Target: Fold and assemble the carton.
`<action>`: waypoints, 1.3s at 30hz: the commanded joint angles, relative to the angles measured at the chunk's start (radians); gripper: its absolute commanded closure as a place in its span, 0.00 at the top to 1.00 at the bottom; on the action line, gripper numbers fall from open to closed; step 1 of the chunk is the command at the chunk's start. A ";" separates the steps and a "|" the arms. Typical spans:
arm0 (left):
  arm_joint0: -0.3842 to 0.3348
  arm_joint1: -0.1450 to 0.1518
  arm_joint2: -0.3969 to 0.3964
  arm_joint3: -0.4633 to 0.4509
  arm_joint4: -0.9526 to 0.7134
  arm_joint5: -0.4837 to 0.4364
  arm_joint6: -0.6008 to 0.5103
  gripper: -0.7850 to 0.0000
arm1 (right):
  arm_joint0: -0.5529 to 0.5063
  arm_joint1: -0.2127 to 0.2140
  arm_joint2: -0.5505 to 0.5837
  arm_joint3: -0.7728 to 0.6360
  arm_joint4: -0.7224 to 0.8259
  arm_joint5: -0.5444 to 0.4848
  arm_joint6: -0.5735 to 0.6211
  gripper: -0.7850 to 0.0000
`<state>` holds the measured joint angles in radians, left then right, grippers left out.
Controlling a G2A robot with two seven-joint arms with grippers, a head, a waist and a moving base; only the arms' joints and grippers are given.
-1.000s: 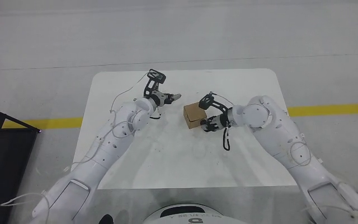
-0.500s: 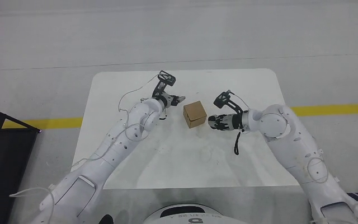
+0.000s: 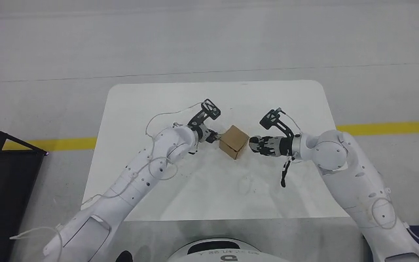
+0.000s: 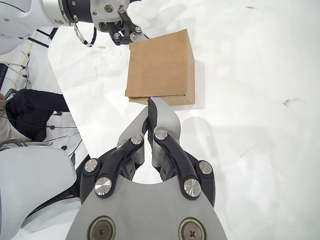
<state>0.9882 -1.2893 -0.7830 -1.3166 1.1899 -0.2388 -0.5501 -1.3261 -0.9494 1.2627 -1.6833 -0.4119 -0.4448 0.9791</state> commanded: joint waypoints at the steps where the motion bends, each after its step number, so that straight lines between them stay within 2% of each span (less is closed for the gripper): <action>1: 0.029 0.011 -0.017 -0.038 0.010 -0.041 -0.009 1.00 | -0.006 0.002 0.006 -0.004 0.002 -0.001 -0.005 0.00; 5: 0.082 0.028 -0.051 -0.100 0.050 -0.041 -0.027 1.00 | -0.018 0.005 0.018 -0.007 0.006 0.002 -0.020 0.00; 9: 0.097 0.031 -0.068 -0.107 0.049 -0.028 -0.033 1.00 | -0.035 0.009 0.036 -0.011 -0.003 0.038 -0.045 0.00; 19: 0.095 0.017 -0.020 -0.124 0.050 -0.082 -0.044 1.00 | -0.061 0.014 0.049 -0.039 -0.021 0.071 -0.061 0.00; 25: 0.120 0.032 -0.095 -0.146 0.038 -0.066 -0.013 1.00 | -0.083 0.017 0.080 -0.042 -0.038 0.109 -0.135 0.00; 27: 0.143 0.043 -0.145 -0.167 0.032 -0.053 0.008 1.00 | -0.109 0.017 0.105 -0.050 -0.044 0.145 -0.200 0.42; 28: 0.157 0.050 -0.175 -0.181 0.025 -0.050 0.020 1.00 | -0.127 0.017 0.123 -0.054 -0.055 0.177 -0.239 0.50; 29: 0.172 0.056 -0.209 -0.198 0.017 -0.046 0.033 1.00 | -0.148 0.017 0.139 -0.064 -0.069 0.216 -0.280 0.83; 30: 0.191 0.063 -0.243 -0.216 0.002 -0.045 0.048 1.00 | -0.170 0.017 0.152 -0.081 -0.077 0.243 -0.317 1.00; 32: 0.227 0.075 -0.313 -0.252 -0.038 -0.048 0.079 1.00 | -0.200 0.017 0.168 -0.099 -0.080 0.259 -0.360 1.00; 33: 0.227 0.075 -0.313 -0.252 -0.038 -0.048 0.079 1.00 | -0.200 0.017 0.168 -0.099 -0.080 0.259 -0.360 1.00; 34: 0.224 0.074 -0.308 -0.249 -0.036 -0.047 0.076 1.00 | -0.204 0.017 0.169 -0.099 -0.081 0.262 -0.368 0.28; 36: 0.229 0.076 -0.327 -0.254 -0.042 -0.048 0.081 1.00 | -0.203 0.017 0.169 -0.100 -0.080 0.261 -0.367 0.43; 39: 0.227 0.075 -0.313 -0.252 -0.038 -0.048 0.080 1.00 | -0.200 0.017 0.168 -0.099 -0.080 0.259 -0.360 0.65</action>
<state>1.2153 -1.2141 -1.0957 -1.5683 1.1518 -0.2872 -0.4708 -1.5261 -0.9327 1.4308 -1.7819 -0.4918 -0.1855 0.6195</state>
